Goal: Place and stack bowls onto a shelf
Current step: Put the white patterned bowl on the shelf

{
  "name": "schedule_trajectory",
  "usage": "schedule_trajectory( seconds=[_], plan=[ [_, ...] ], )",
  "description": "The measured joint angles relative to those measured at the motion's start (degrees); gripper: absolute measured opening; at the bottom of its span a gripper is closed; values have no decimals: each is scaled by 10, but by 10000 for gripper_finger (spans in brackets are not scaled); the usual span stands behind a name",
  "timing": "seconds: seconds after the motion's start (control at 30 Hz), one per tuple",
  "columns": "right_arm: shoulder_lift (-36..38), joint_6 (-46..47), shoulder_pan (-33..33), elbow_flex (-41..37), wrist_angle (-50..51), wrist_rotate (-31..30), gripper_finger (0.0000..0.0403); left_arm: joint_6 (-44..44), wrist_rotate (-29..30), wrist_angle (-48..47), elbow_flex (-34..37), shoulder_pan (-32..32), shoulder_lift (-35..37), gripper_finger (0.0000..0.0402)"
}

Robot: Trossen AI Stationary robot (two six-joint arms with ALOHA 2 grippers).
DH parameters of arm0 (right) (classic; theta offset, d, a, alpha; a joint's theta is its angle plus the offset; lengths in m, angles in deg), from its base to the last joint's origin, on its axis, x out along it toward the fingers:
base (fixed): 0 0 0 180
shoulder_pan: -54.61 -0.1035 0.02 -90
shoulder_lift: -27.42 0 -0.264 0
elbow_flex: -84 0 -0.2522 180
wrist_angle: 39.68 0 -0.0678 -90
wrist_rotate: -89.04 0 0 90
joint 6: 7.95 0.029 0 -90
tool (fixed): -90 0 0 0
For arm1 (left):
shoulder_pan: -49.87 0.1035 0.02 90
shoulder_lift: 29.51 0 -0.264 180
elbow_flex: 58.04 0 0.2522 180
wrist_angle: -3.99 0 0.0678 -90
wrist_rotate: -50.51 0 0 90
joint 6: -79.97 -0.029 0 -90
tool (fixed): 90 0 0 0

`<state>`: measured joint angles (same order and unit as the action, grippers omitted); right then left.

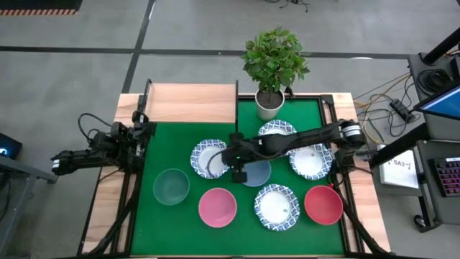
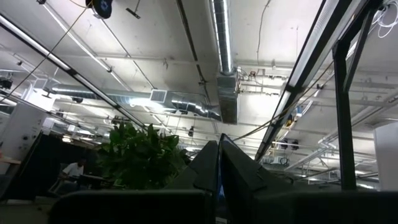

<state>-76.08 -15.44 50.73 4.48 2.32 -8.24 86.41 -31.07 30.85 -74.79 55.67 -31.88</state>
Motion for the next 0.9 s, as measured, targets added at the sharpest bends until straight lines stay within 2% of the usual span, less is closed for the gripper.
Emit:
schedule_trajectory(
  seconds=[0.13,0.23,0.57,0.7,0.9],
  plan=[
    [-44,-25,-1,30,14,33,124,0,0,0,0,0,0,0],
    [-75,-43,-3,41,17,48,142,0,0,0,0,0,0,0],
    [-136,-71,-2,49,20,48,148,-2,0,-2,0,0,0,0],
    [-143,-69,-2,49,20,48,126,-4,0,-3,0,0,0,0],
    [-140,-81,-2,49,19,45,35,-4,0,-4,0,0,0,0]
  ],
)
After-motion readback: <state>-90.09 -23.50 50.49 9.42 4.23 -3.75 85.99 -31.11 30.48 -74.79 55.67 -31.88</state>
